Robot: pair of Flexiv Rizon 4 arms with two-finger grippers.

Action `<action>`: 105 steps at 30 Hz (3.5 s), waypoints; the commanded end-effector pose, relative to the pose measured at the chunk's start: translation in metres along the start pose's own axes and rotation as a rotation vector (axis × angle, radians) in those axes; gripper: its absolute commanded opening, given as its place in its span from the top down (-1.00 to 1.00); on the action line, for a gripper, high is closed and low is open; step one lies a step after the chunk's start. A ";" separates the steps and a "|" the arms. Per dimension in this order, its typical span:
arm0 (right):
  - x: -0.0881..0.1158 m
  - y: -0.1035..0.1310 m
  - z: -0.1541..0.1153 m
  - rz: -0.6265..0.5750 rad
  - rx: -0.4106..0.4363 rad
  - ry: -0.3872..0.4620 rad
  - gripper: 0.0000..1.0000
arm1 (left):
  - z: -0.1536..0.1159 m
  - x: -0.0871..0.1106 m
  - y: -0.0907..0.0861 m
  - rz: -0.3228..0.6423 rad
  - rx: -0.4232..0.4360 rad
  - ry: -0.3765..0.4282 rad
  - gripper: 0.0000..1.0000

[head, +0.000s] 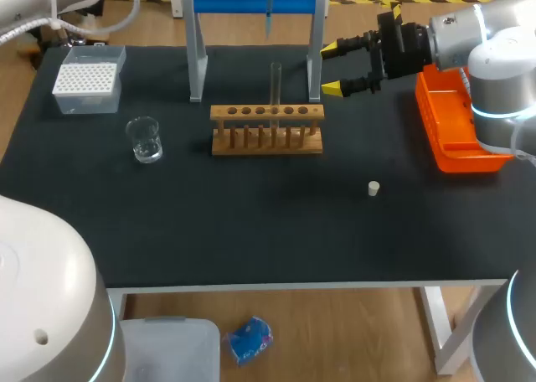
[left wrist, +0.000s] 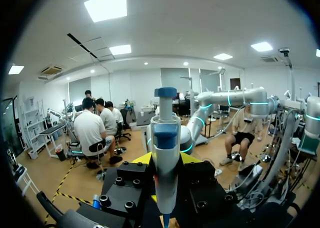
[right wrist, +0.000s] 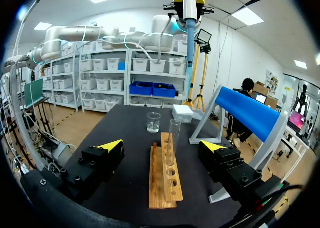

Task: Invert the test tube, pick up the pipette, mount the tip to pipette, aspirate from beaker and dispense into the tube, eject the tip, return the pipette, and cap with the stopper.

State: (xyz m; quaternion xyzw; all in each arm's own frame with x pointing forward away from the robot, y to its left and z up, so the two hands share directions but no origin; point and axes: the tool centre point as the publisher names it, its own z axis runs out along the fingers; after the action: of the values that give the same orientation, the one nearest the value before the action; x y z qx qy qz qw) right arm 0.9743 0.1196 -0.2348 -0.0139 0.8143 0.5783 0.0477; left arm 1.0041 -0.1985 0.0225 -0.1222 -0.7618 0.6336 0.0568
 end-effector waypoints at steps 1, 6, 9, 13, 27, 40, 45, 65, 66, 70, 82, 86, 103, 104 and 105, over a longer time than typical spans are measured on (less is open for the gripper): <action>0.000 0.000 0.000 -0.001 0.001 -0.001 -1.00 | 0.006 0.002 0.008 -0.010 0.016 0.006 1.00; 0.000 0.000 0.000 -0.001 0.001 -0.001 -1.00 | 0.016 0.004 0.016 -0.019 0.038 0.013 1.00; 0.000 0.000 0.000 -0.001 0.001 -0.001 -1.00 | 0.019 0.004 0.019 -0.025 0.046 0.015 1.00; 0.000 0.000 0.000 -0.001 0.001 -0.001 -1.00 | 0.020 0.005 0.021 -0.031 0.056 0.014 1.00; 0.000 0.000 0.000 -0.001 0.001 -0.001 -1.00 | 0.020 0.009 0.032 -0.052 0.068 0.003 1.00; 0.000 0.000 0.000 -0.001 0.001 -0.001 -1.00 | 0.021 0.008 0.044 -0.078 0.069 0.001 1.00; 0.000 0.000 0.000 -0.001 0.001 -0.001 -1.00 | 0.019 0.007 0.046 -0.082 0.061 -0.001 1.00; 0.000 0.000 0.000 -0.001 0.001 -0.001 -1.00 | 0.017 0.001 0.054 -0.077 0.060 -0.029 1.00; 0.000 0.000 0.000 -0.001 0.001 -0.001 -1.00 | 0.017 0.001 0.055 -0.076 0.061 -0.031 1.00; 0.000 0.000 0.000 -0.001 0.001 -0.001 -1.00 | 0.018 0.000 0.056 -0.070 0.078 -0.033 1.00; 0.000 0.000 0.000 -0.001 0.001 -0.001 -1.00 | 0.025 0.002 0.057 -0.059 0.101 -0.021 1.00; 0.000 0.000 0.000 -0.001 0.001 -0.001 -1.00 | 0.027 0.004 0.058 -0.059 0.100 -0.017 1.00; 0.000 0.000 0.000 -0.001 0.001 -0.001 -1.00 | 0.025 0.006 0.066 -0.042 0.054 -0.031 1.00; 0.000 0.000 0.000 -0.001 0.001 -0.001 -1.00 | 0.025 0.006 0.068 -0.043 0.054 -0.032 1.00; 0.000 0.000 0.000 -0.001 0.001 -0.001 -1.00 | 0.025 0.006 0.069 -0.044 0.054 -0.032 1.00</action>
State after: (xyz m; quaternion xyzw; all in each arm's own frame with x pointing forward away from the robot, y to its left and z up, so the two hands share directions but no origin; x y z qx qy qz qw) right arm 0.9744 0.1196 -0.2348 -0.0139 0.8143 0.5783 0.0477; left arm 1.0025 -0.2088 -0.0476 -0.0955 -0.7486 0.6530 0.0643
